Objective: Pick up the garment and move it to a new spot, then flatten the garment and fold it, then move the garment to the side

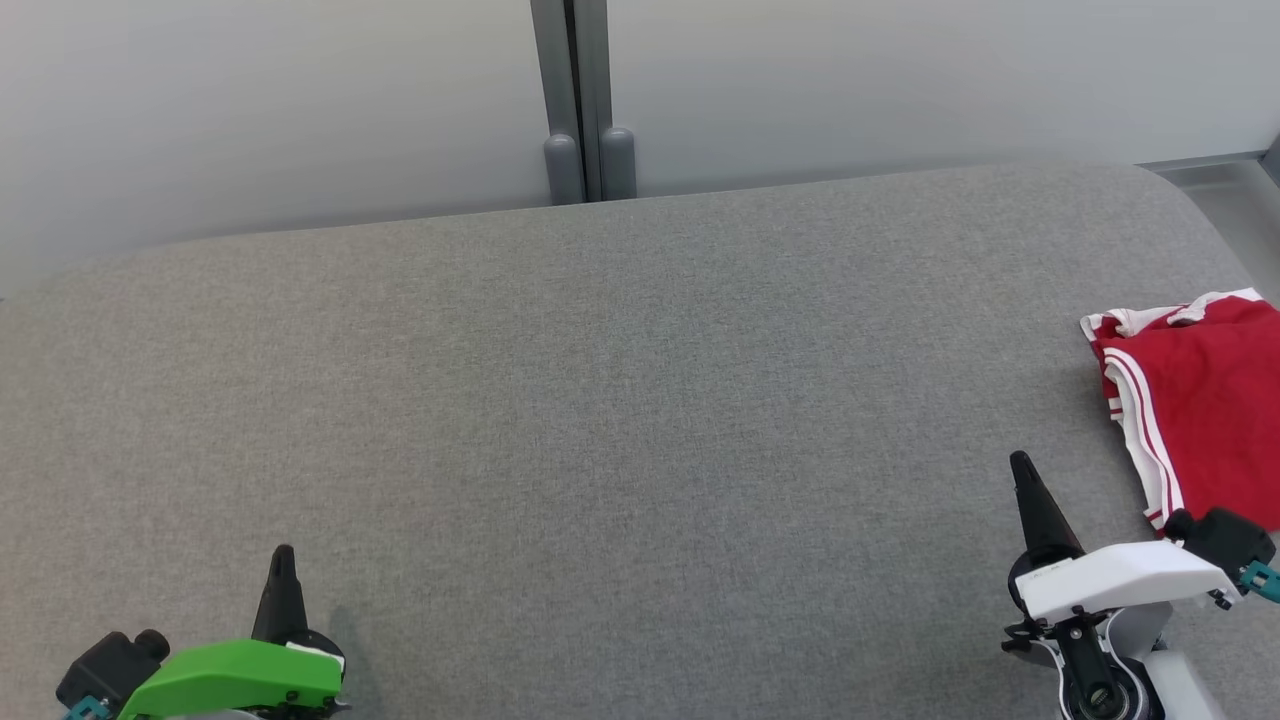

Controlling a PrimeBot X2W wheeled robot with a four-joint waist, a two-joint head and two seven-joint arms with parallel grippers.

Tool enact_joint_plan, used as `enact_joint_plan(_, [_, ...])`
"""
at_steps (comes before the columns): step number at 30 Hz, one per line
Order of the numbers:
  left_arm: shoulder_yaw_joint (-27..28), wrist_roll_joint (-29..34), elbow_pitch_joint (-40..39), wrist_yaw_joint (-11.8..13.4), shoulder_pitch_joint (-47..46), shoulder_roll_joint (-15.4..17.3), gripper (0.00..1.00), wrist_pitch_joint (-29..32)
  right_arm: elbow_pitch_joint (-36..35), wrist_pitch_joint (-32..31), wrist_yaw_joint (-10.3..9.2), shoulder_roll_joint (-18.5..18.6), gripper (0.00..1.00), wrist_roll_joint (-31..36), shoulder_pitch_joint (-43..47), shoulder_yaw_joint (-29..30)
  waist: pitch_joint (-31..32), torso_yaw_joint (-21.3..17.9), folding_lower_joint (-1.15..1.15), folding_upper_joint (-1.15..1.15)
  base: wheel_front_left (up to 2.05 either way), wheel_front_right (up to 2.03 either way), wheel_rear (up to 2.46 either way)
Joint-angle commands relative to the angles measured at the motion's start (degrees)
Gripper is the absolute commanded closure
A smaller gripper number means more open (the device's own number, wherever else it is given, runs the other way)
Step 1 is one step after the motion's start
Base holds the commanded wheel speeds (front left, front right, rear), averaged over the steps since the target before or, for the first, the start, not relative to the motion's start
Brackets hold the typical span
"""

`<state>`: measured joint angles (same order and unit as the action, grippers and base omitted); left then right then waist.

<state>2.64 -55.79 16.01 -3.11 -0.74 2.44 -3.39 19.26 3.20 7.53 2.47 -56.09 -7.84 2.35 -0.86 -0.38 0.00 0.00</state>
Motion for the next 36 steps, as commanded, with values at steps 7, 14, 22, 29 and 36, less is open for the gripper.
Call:
enact_joint_plan(7, [0.78,-5.61,-0.92,-1.03,-2.20,0.40,1.00,1.49,-1.52,-1.42,-0.04,0.34,1.00,-5.58,0.07,0.77,0.07,0.04,0.00,0.00,0.00,0.00,0.00])
enact_joint_plan(14, [1.22,-9.65,-1.07,-1.47,-2.77,0.43,1.00,2.62,-2.03,-2.52,-0.04,0.38,1.00,-9.54,0.33,1.24,0.13,0.07,0.00,0.00,0.00,0.00,0.00])
enact_joint_plan(22, [1.69,-14.05,-1.24,-1.98,-3.23,0.47,1.00,3.84,-2.60,-3.73,-0.04,0.41,1.00,-13.92,0.59,1.74,0.20,0.11,0.00,0.00,0.00,0.00,0.00])
enact_joint_plan(29, [2.06,-17.68,-1.40,-2.41,-3.75,0.50,1.00,4.80,-3.08,-4.73,-0.04,0.43,1.00,-17.51,0.82,2.14,0.26,0.15,0.00,0.00,0.00,0.00,0.00])
enact_joint_plan(36, [2.37,-21.09,-1.53,-2.76,-4.11,0.52,1.00,5.79,-3.49,-5.67,-0.05,0.45,1.00,-20.91,0.99,2.54,0.33,0.18,0.00,0.00,0.00,0.00,0.00])
